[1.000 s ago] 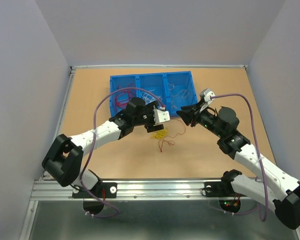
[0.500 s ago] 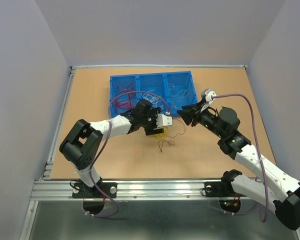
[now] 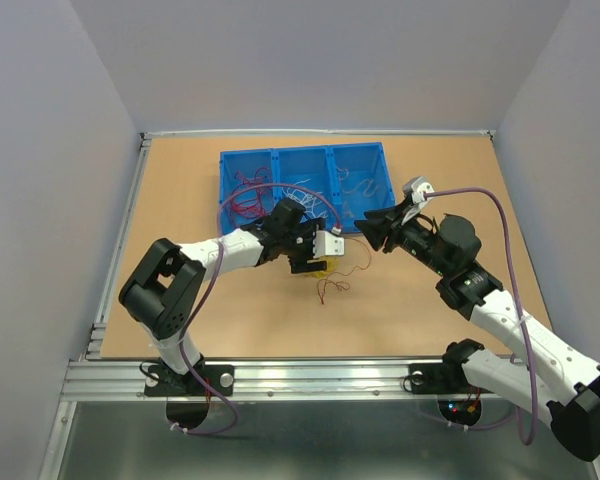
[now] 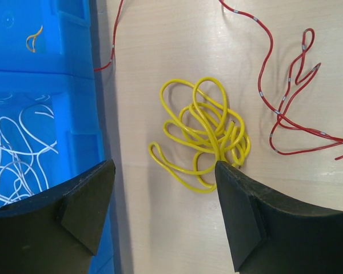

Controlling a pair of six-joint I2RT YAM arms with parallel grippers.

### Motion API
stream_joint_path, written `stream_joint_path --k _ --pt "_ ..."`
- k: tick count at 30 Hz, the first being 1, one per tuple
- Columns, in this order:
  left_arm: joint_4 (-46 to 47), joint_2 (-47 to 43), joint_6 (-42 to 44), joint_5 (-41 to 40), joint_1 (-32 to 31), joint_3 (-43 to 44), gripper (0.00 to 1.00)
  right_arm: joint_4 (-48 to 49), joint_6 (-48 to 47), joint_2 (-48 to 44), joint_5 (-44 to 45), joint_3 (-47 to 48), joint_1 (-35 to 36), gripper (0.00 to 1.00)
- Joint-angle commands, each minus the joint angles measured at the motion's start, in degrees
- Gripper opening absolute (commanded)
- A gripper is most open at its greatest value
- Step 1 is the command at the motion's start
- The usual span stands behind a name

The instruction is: Untangle the cables

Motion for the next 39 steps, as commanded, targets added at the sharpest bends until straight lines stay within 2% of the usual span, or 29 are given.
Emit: stream_joint_path --k 1,5,12,16,23,26,31,33,34,35,36,39 --pt "-0.8 -4.4 1.4 3.0 0.1 0.5 0.83 1.5 0.2 -1.0 0.7 0.5 0.3 0.42" --pt "-0.8 -5.3 1.2 3.0 0.5 0.3 0.89 1.5 0.1 -0.8 0.7 0.5 0.3 0.42" --pt "-0.6 -7.7 0.9 6.0 1.7 -0.2 0.91 1.6 0.1 -0.9 0.8 0.5 0.2 0.42" --pt "-6.2 -6.0 3.0 7.1 1.8 2.0 0.91 1.6 0.1 -0.9 0.8 0.4 0.3 0.42" --pt "-9.6 -3.8 5.6 6.8 1.7 2.0 0.87 1.6 0.1 -0.9 0.9 0.4 0.3 0.43" --pt "-11.4 -1.8 5.5 7.4 1.7 3.5 0.82 1.6 0.0 -0.8 0.8 0.5 0.2 0.43" --pt "-12.0 2.5 3.9 7.1 1.2 5.6 0.71 1.7 -0.2 -0.6 0.7 0.4 0.3 0.43" --pt "-12.3 3.6 3.4 6.6 0.7 6.6 0.62 1.7 -0.4 -0.5 0.7 0.3 0.3 0.43" --pt "-12.2 3.9 3.2 6.5 0.7 7.0 0.48 1.8 -0.6 -0.3 0.8 0.3 0.2 0.43" --pt "-11.7 3.8 3.0 6.6 0.7 6.9 0.39 1.9 -0.6 -0.1 1.1 0.2 0.2 0.43" --pt "-10.3 2.8 2.5 6.5 0.8 6.5 0.22 2.2 -0.7 0.2 1.3 0.2 0.3 0.43" --pt "-8.1 -0.1 1.1 6.5 0.8 4.9 0.05 2.4 -0.6 0.1 2.1 0.1 0.3 0.43"
